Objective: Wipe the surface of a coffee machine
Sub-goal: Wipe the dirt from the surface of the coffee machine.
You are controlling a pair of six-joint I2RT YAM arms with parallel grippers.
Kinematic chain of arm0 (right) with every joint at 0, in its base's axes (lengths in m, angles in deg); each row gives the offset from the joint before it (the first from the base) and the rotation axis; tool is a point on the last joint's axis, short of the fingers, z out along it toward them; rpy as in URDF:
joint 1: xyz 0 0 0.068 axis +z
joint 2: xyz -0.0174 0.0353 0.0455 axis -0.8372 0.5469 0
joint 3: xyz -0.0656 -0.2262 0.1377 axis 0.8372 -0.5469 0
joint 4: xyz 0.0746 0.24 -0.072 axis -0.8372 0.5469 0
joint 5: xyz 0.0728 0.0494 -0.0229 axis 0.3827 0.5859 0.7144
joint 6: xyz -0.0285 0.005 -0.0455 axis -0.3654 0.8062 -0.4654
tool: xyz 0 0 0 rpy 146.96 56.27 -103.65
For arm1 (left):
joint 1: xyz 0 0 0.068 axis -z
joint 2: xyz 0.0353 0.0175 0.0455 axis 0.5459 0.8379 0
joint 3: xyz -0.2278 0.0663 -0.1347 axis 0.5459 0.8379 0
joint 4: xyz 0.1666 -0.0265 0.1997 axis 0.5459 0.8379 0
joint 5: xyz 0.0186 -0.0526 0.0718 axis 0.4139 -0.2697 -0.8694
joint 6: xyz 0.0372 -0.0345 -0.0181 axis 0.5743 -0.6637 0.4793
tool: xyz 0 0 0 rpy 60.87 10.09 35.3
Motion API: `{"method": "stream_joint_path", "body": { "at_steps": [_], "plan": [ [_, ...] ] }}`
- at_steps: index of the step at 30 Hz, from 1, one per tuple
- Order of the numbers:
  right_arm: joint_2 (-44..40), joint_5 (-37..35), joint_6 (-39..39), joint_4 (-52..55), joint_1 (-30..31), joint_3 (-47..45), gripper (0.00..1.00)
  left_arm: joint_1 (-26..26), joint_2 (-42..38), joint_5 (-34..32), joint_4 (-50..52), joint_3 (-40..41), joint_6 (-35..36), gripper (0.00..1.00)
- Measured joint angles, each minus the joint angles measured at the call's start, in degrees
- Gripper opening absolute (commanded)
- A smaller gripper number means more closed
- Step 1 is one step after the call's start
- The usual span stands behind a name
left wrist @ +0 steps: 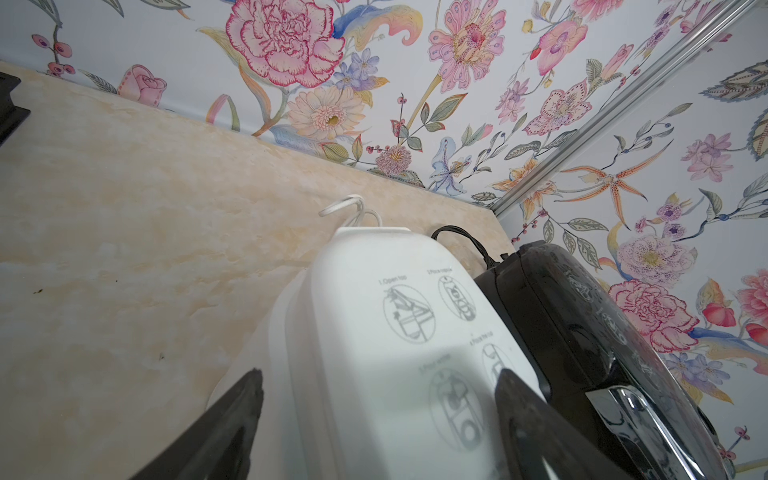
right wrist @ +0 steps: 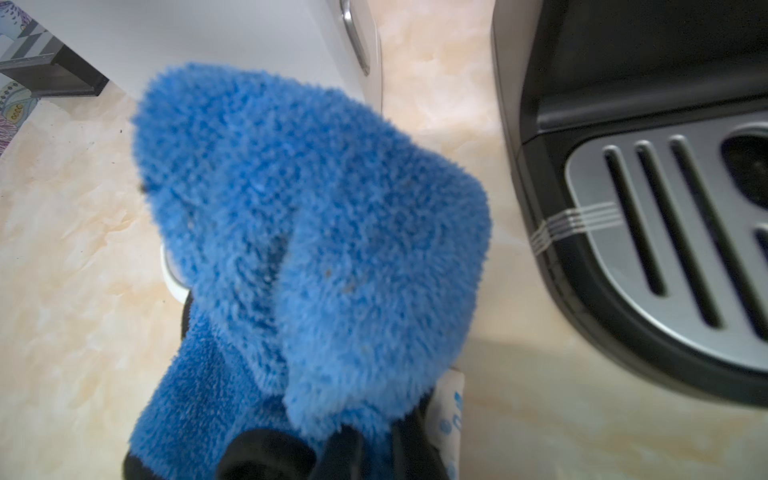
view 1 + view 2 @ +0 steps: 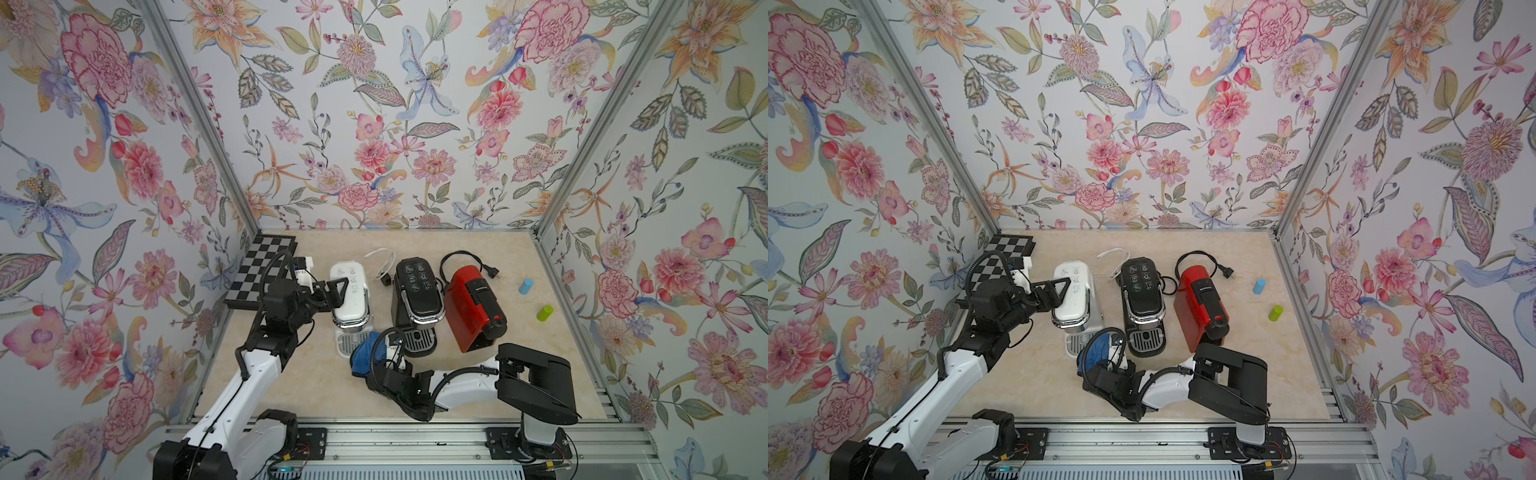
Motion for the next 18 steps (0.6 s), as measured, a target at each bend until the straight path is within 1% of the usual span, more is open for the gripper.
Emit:
{"method": "stream_joint_path", "body": {
  "at_steps": [7, 11, 18],
  "plan": [
    [4.57, 2.58, -4.04, -0.46, -0.59, 7.78, 0.0, -0.02, -0.17, 0.0, 0.33, 0.0, 0.0, 0.88],
    [7.39, 4.9, -4.63, -2.34, -0.09, 12.22, 0.0, -0.02, -0.31, -0.24, 0.26, -0.02, -0.02, 0.88],
    [10.21, 6.91, -3.89, -8.39, 0.11, 12.74, 0.0, -0.2, -0.5, -0.42, 0.0, -0.11, 0.0, 0.88]
  ]
}}
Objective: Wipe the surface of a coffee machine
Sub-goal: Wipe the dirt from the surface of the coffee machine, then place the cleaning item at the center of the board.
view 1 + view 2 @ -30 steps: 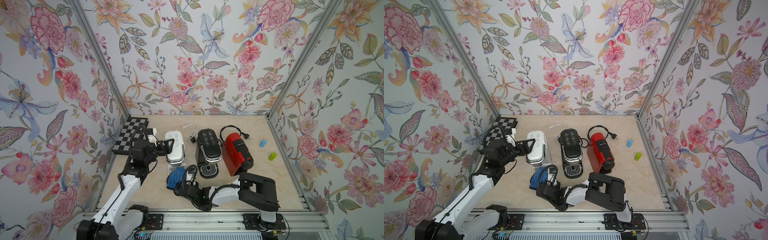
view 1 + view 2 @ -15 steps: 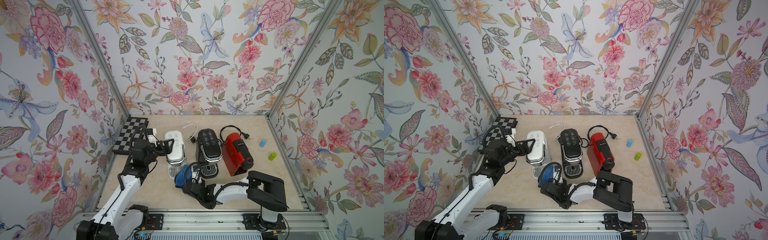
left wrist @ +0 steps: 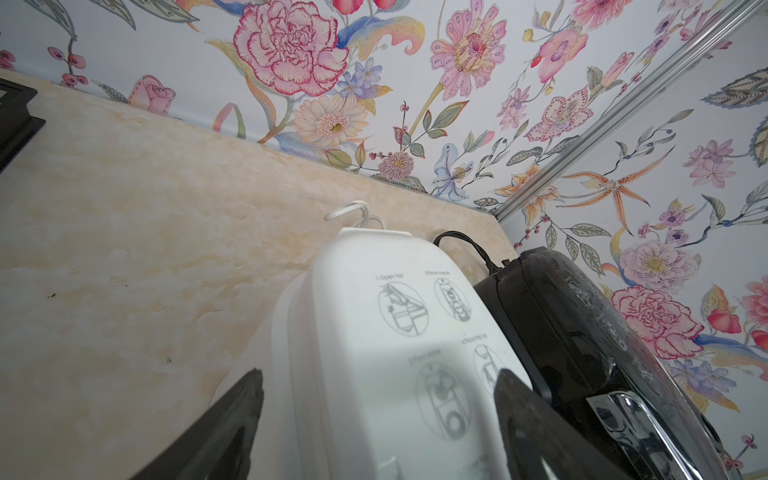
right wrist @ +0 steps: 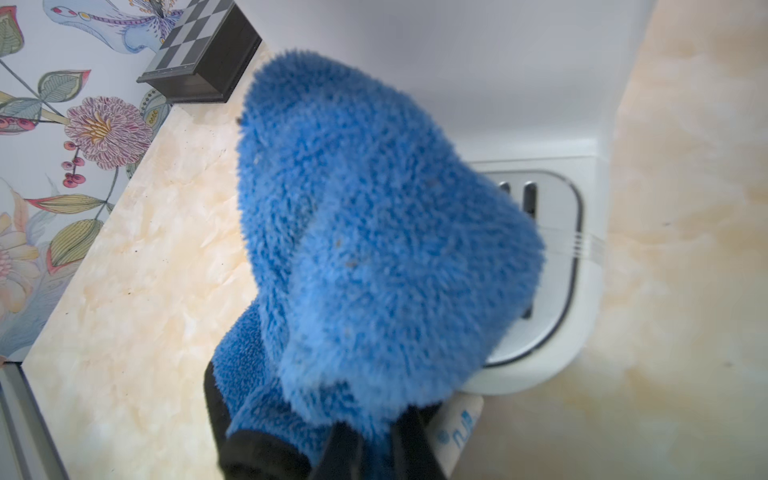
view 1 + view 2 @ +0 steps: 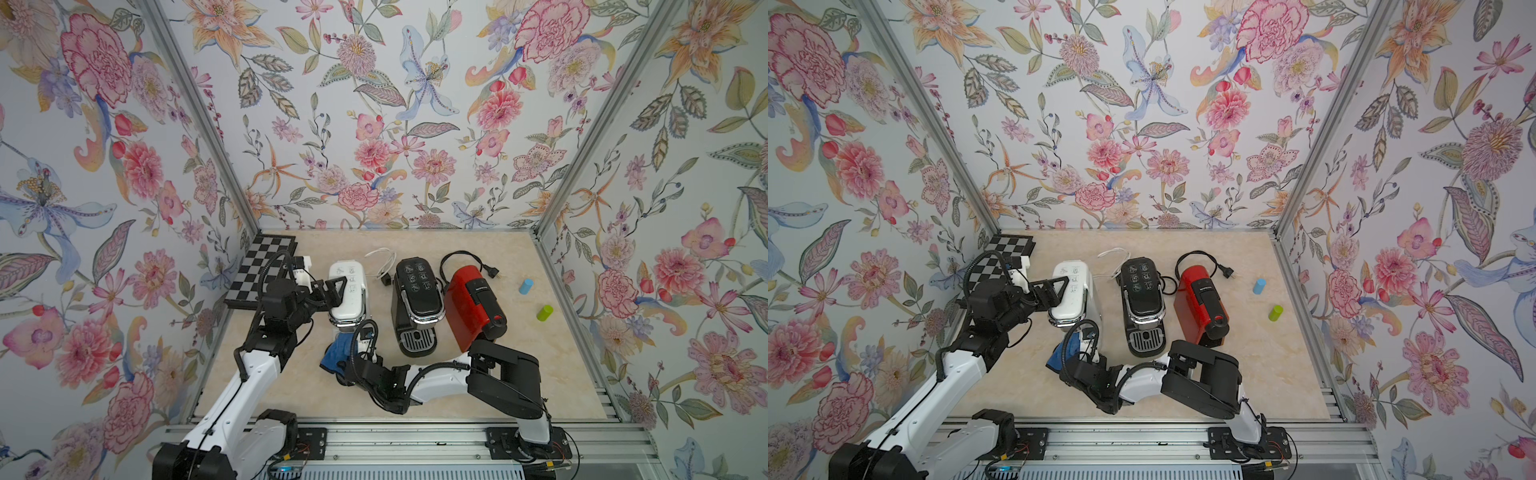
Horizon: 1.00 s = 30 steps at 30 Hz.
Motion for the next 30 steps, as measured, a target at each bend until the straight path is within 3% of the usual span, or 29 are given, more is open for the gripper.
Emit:
{"method": "stream_joint_path", "body": {
  "at_steps": [7, 17, 30],
  "plan": [
    [-2.97, -0.92, 0.7, -1.01, -0.13, -4.94, 0.0, 0.07, 0.0, 0.2, 0.04, 0.0, 0.0, 0.88],
    [-11.78, -3.76, 0.02, 6.47, -3.08, -13.11, 0.0, 0.07, 0.07, 0.17, 0.66, 0.0, 0.02, 0.88],
    [-19.5, -2.43, -12.94, 19.39, -3.15, -10.73, 0.0, 0.02, 0.02, -1.05, 6.14, -2.86, 1.38, 0.9]
  ]
}}
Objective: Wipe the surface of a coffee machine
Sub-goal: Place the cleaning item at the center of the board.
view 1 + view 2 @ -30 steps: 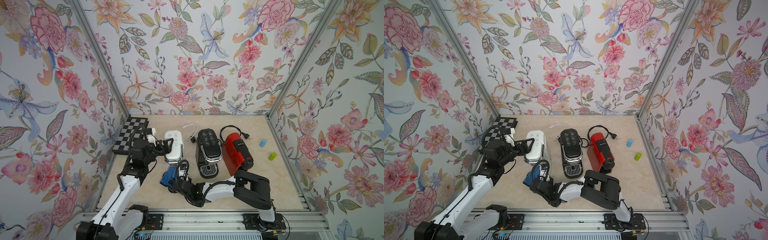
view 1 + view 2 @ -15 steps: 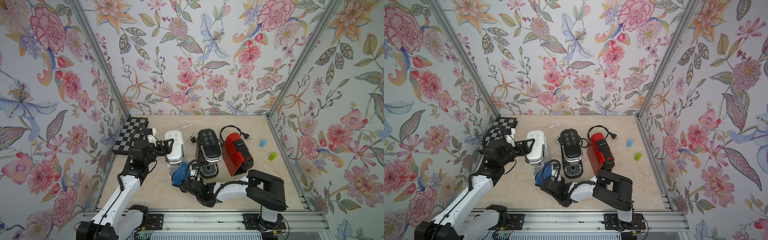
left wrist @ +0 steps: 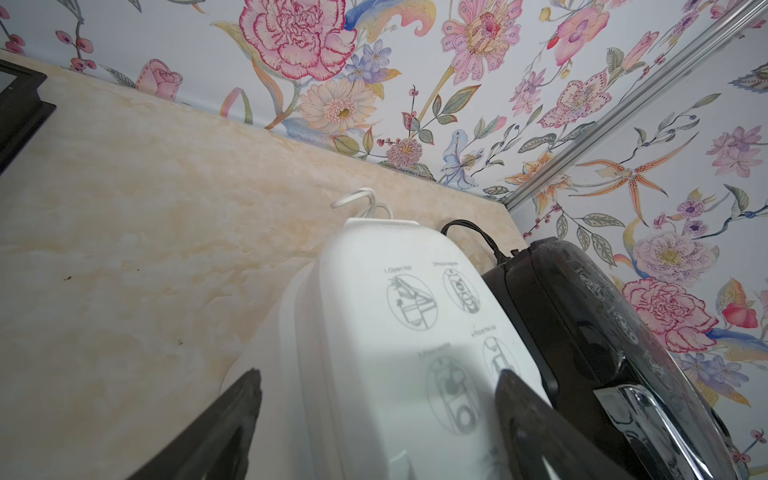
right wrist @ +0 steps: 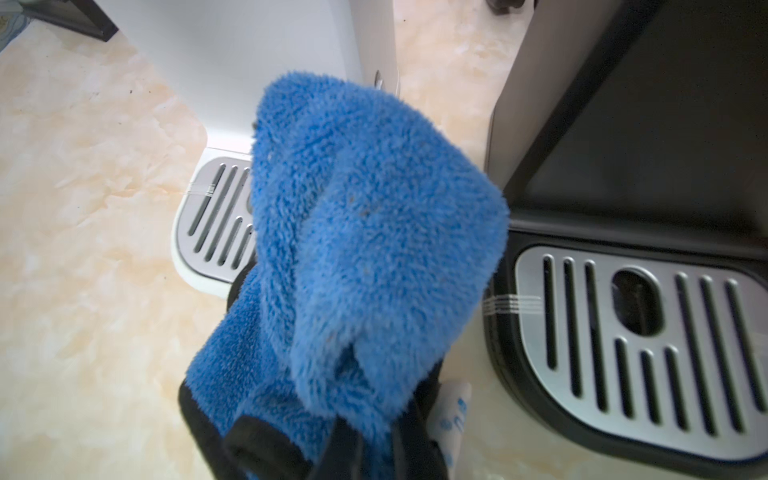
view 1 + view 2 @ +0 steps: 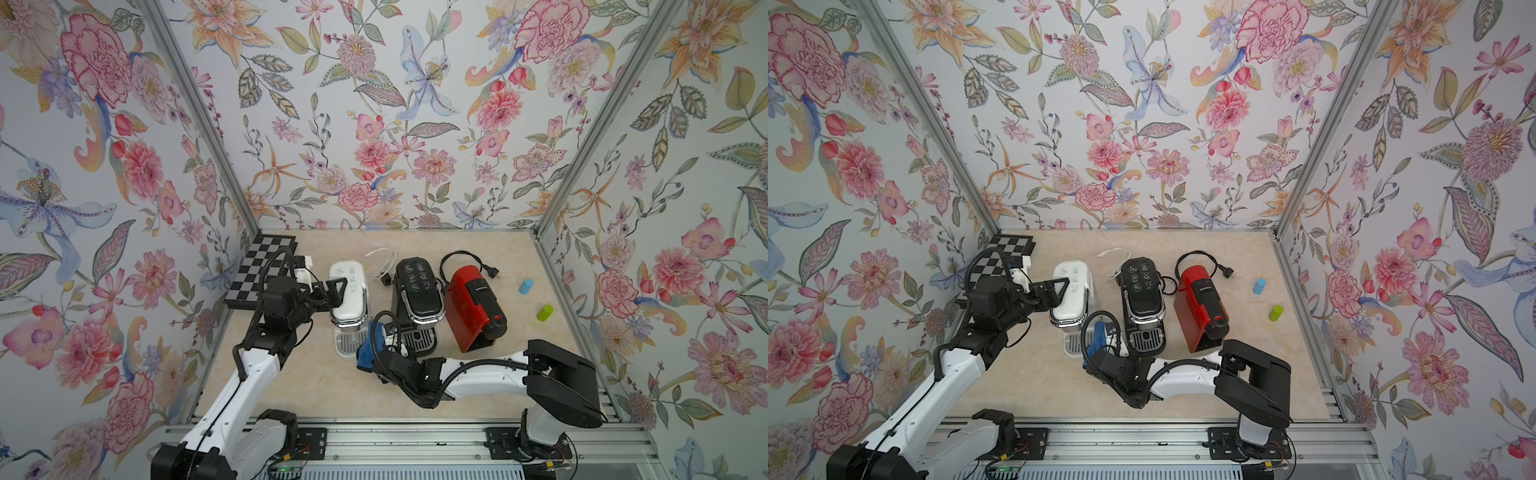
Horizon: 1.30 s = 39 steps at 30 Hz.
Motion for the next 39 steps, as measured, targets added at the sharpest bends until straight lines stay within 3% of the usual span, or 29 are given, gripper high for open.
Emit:
{"method": "stream_joint_path", "body": {
  "at_steps": [10, 18, 21, 23, 27, 30, 39],
  "plan": [
    [-12.07, 11.96, -2.64, 7.41, -0.66, 1.4, 0.0, -0.7, -2.56, -1.79, 5.35, -5.73, 2.08, 0.96],
    [-13.6, 19.5, 2.05, 8.76, -2.97, -1.77, 0.0, -0.7, -4.79, -3.45, 7.85, -7.28, 3.23, 0.99],
    [-13.2, 19.91, 3.63, 9.16, -3.08, -3.63, 0.1, -0.7, -5.18, -4.24, 9.11, -7.28, 3.69, 0.99],
    [-12.5, 19.89, 4.48, 9.7, -3.23, -4.52, 0.28, -0.7, -5.68, -4.79, 9.9, -7.28, 4.24, 0.99],
    [-10.86, 20.15, 5.4, 9.77, -3.78, -5.29, 0.49, -0.7, -6.84, -5.03, 10.86, -7.28, 4.76, 0.99],
    [-10.82, 20.04, 5.75, 10.16, -3.89, -5.51, 0.51, -0.7, -6.93, -5.05, 10.91, -7.28, 4.98, 0.99],
    [-16.39, 17.79, 4.96, 17.31, -4.61, -5.51, 0.76, -0.7, -6.91, -5.84, 11.82, -7.28, 6.01, 0.99]
  ]
}}
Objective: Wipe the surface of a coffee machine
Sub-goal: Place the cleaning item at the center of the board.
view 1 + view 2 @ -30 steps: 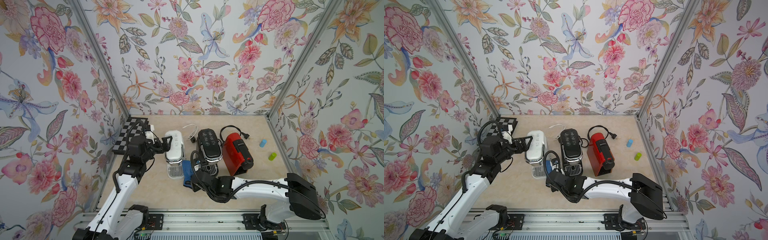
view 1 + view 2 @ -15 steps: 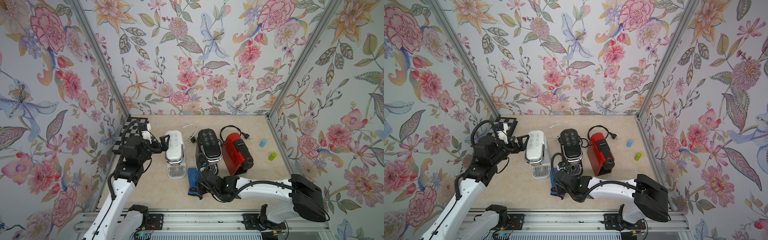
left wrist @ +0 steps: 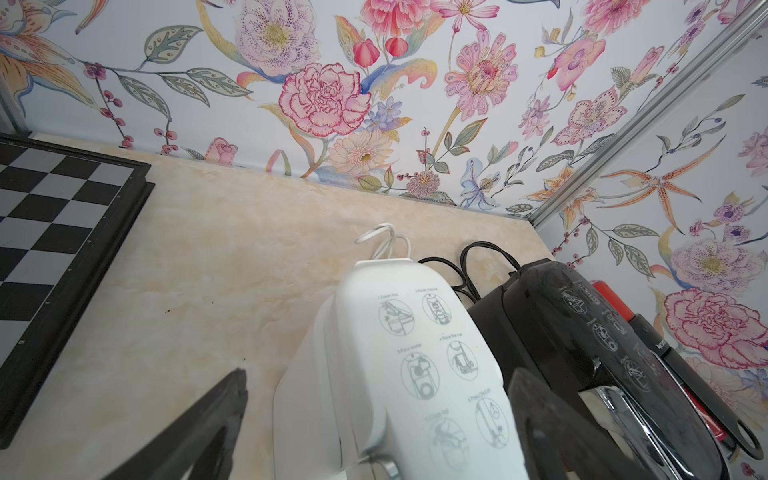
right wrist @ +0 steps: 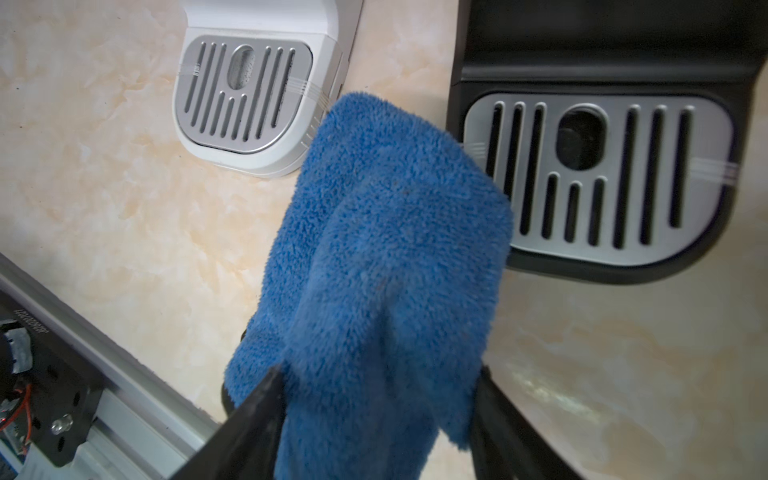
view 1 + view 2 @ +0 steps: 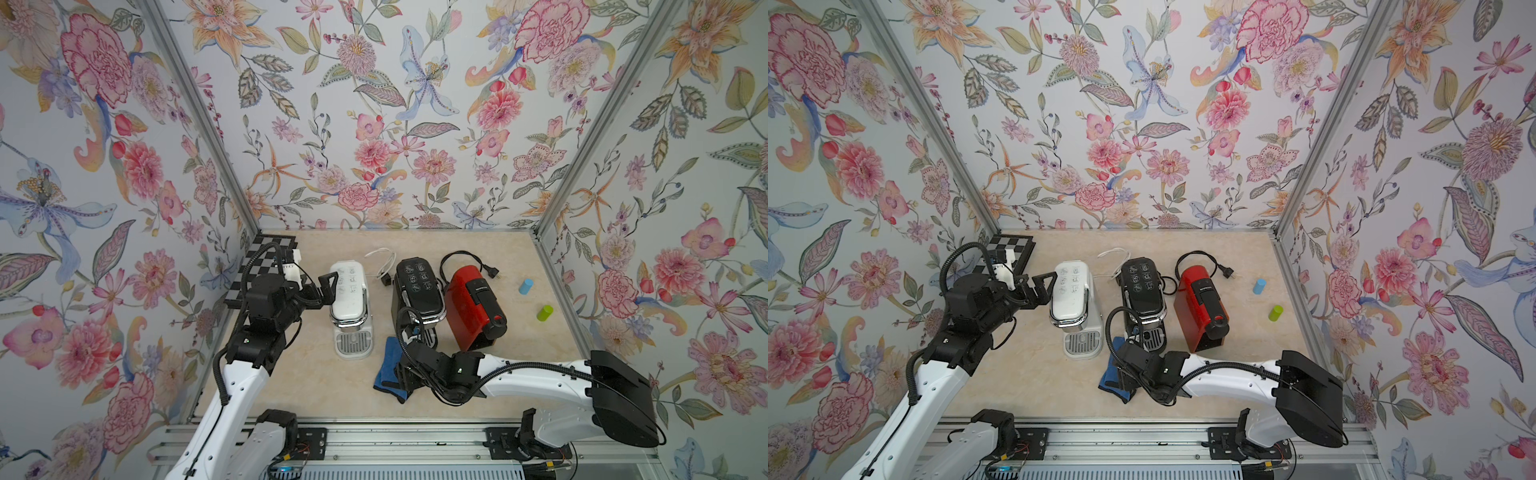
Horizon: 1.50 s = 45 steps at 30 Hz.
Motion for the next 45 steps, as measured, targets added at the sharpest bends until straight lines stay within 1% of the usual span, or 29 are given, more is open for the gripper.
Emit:
{"method": "stream_joint_path", "body": {
  "at_steps": [3, 7, 10, 14, 18, 23, 28, 33, 36, 37, 38, 42, 45],
  "plan": [
    [-2.69, 0.33, -0.87, 1.53, -0.31, 0.0, 0.85, 0.0, 0.13, 0.0, 0.0, 0.0, 0.0, 0.99],
    [-4.87, 2.12, -1.53, 3.63, -1.29, -0.42, 0.9, 0.0, 0.28, 0.0, 0.0, 0.0, 0.0, 0.99],
    [-5.95, 2.08, -2.05, 5.42, -1.53, -0.63, 0.89, 0.0, 0.46, -0.02, 0.0, 0.0, 0.09, 0.99],
    [-7.13, 1.68, -3.93, 7.93, -1.46, -0.5, 0.92, 0.0, 0.7, -0.5, 0.63, -0.48, 0.98, 0.99],
    [-7.34, 1.9, -6.75, 10.47, -1.22, 2.32, 0.92, 0.0, 0.68, -2.25, 1.57, -2.73, 2.01, 0.99],
    [-7.3, 2.54, -8.79, 8.0, -0.37, 9.14, 0.92, 0.0, 0.0, -3.67, 1.92, -4.28, 2.99, 0.99],
    [-6.71, 3.54, -8.72, 7.23, -0.22, 9.55, 0.91, 0.0, -0.2, -4.2, 3.06, -4.31, 3.21, 0.99],
    [-6.64, 4.66, -8.96, 7.85, 1.25, 10.29, 0.89, 0.0, -0.24, -4.55, 3.74, -4.63, 3.67, 0.99],
    [-6.64, 5.84, -10.38, 8.81, 2.14, 14.03, 0.92, 0.0, -0.17, -4.76, 4.98, -6.58, 4.72, 0.99],
    [-6.64, 6.19, -11.1, 8.83, 2.36, 15.87, 0.97, 0.0, -0.2, -4.85, 5.05, -7.3, 5.07, 0.99],
    [-6.64, 6.64, -12.13, 8.74, 2.43, 17.92, 1.0, 0.0, -0.2, -5.01, 5.03, -8.31, 5.49, 0.99],
    [-6.99, 5.68, -16.76, 8.26, 2.23, 26.56, 1.0, 0.0, -0.31, -7.32, 4.94, -11.82, 6.62, 0.99],
    [-8.41, 1.16, -20.9, 7.76, 0.09, 31.21, 1.0, 0.0, -0.31, -10.56, 4.94, -13.7, 7.65, 0.99]
  ]
}}
